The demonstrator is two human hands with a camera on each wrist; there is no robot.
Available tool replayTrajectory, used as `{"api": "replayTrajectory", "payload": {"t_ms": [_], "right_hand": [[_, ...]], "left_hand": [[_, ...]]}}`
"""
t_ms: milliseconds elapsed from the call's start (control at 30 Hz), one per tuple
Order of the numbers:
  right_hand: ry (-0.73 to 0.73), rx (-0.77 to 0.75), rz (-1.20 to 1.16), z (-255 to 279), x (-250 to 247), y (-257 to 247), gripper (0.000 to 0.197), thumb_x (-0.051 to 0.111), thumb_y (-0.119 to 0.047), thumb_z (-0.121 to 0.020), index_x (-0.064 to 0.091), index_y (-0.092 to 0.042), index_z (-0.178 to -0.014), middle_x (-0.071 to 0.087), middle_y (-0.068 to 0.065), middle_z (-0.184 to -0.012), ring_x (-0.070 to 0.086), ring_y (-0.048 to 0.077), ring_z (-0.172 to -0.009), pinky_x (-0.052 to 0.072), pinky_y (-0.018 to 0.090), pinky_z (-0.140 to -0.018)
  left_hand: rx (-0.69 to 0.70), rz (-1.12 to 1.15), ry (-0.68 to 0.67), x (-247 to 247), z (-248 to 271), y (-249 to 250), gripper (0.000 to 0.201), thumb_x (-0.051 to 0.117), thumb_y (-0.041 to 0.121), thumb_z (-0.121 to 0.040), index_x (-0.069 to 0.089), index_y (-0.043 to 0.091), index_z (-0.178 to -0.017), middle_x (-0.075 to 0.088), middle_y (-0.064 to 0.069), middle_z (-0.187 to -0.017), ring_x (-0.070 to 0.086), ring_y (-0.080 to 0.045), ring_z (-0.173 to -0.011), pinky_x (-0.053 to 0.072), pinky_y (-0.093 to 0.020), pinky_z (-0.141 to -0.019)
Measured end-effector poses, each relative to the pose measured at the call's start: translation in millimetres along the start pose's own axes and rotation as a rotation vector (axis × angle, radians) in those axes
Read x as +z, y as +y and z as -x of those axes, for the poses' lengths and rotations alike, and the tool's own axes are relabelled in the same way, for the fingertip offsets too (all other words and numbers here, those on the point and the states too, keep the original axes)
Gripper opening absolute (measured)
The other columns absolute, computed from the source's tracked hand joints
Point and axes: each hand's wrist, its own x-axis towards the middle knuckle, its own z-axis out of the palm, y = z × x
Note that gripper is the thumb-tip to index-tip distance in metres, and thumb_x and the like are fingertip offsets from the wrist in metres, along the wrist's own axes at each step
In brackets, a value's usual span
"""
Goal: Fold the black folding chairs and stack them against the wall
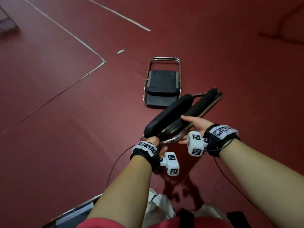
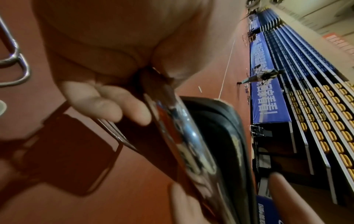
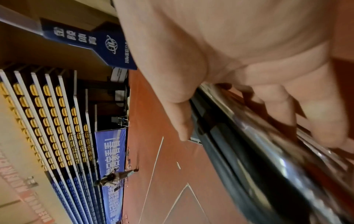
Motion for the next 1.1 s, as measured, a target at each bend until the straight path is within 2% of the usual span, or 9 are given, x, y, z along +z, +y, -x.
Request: {"api": "replayTrajectory", "payload": {"t_ms": [67,133,200,300,500,567,767,1000,1100], "right_hand": [[0.018,-0.023,0.003,-5,11,1,0.037,0.067,-0.034,-0.091,0.062,-0.001,-0.108,0.07,0.018,-0.105,0.071,0.034,-0.087,0.06,0.05,-0.06],[0.076,-0.061,0.017,-9,16,-3,0.031,0.063,-0.028,-0.094,0.062,-0.001,-0.108,0.072,0.017,-0.085,0.071,0.029,-0.061,0.057,0.04,-0.046],[0.125,-0.083,0.062,-9,14,-10,0.031,0.062,-0.024,-0.096,0.06,0.0,-0.114,0.071,0.016,-0.079,0.07,0.028,-0.054,0.054,0.037,-0.042],[0.155,-0.081,0.029,-6,9,-20,0.027,0.063,-0.024,-0.096,0.059,0.002,-0.104,0.071,0.015,-0.072,0.068,0.028,-0.049,0.052,0.036,-0.038],[0.189,-0.119,-0.003,-8,-11,-45,0.029,0.065,-0.027,-0.094,0.062,0.0,-0.105,0.071,0.015,-0.076,0.07,0.029,-0.055,0.056,0.04,-0.047],[0.198,-0.122,-0.014,-9,-20,-55,0.031,0.066,-0.027,-0.093,0.061,0.0,-0.108,0.071,0.015,-0.08,0.07,0.03,-0.061,0.057,0.041,-0.054],[0.225,-0.104,0.0,-15,-55,-99,0.039,0.068,-0.028,-0.092,0.057,-0.001,-0.118,0.069,0.015,-0.09,0.07,0.029,-0.059,0.058,0.042,-0.053],[0.292,-0.183,0.038,-19,-90,-145,0.031,0.068,-0.027,-0.092,0.062,0.001,-0.103,0.07,0.014,-0.077,0.068,0.028,-0.062,0.057,0.038,-0.062],[0.367,-0.206,0.102,-18,-106,-157,0.034,0.071,-0.03,-0.09,0.064,0.002,-0.1,0.071,0.015,-0.077,0.067,0.03,-0.07,0.056,0.043,-0.074]], "left_hand": [[-0.009,-0.002,-0.071,1,1,6,0.013,0.044,0.015,-0.103,0.048,0.003,-0.103,0.057,-0.017,-0.083,0.056,-0.025,-0.045,0.042,-0.023,-0.03],[-0.029,-0.002,-0.106,2,-2,13,0.025,0.042,0.02,-0.105,0.049,0.0,-0.093,0.054,-0.015,-0.074,0.053,-0.025,-0.042,0.036,-0.02,-0.028],[-0.029,-0.055,-0.177,2,1,17,0.03,0.039,0.02,-0.105,0.047,0.003,-0.081,0.051,-0.011,-0.063,0.051,-0.021,-0.032,0.035,-0.019,-0.029],[-0.002,-0.119,-0.199,4,-2,25,0.024,0.044,0.021,-0.103,0.05,0.006,-0.085,0.055,-0.006,-0.072,0.056,-0.017,-0.043,0.042,-0.02,-0.034],[0.032,-0.249,-0.214,-3,5,62,0.032,0.037,0.027,-0.105,0.053,-0.001,-0.102,0.065,-0.009,-0.053,0.059,-0.017,-0.036,0.036,-0.015,-0.042],[0.021,-0.246,-0.228,-1,1,79,0.033,0.041,0.031,-0.1,0.051,0.001,-0.112,0.066,-0.009,-0.058,0.055,-0.022,-0.045,0.039,-0.023,-0.052],[0.134,-0.259,-0.162,31,-3,157,0.023,0.045,0.023,-0.097,0.049,0.015,-0.076,0.051,-0.004,-0.066,0.046,-0.02,-0.056,0.035,-0.027,-0.059],[0.364,-0.393,-0.12,99,-10,239,0.012,0.051,0.011,-0.099,0.061,0.007,-0.105,0.061,-0.006,-0.08,0.056,-0.021,-0.069,0.046,-0.037,-0.079],[0.446,-0.482,-0.133,130,-10,263,0.007,0.053,0.006,-0.098,0.059,0.008,-0.101,0.061,-0.008,-0.083,0.055,-0.02,-0.064,0.051,-0.028,-0.059]]}}
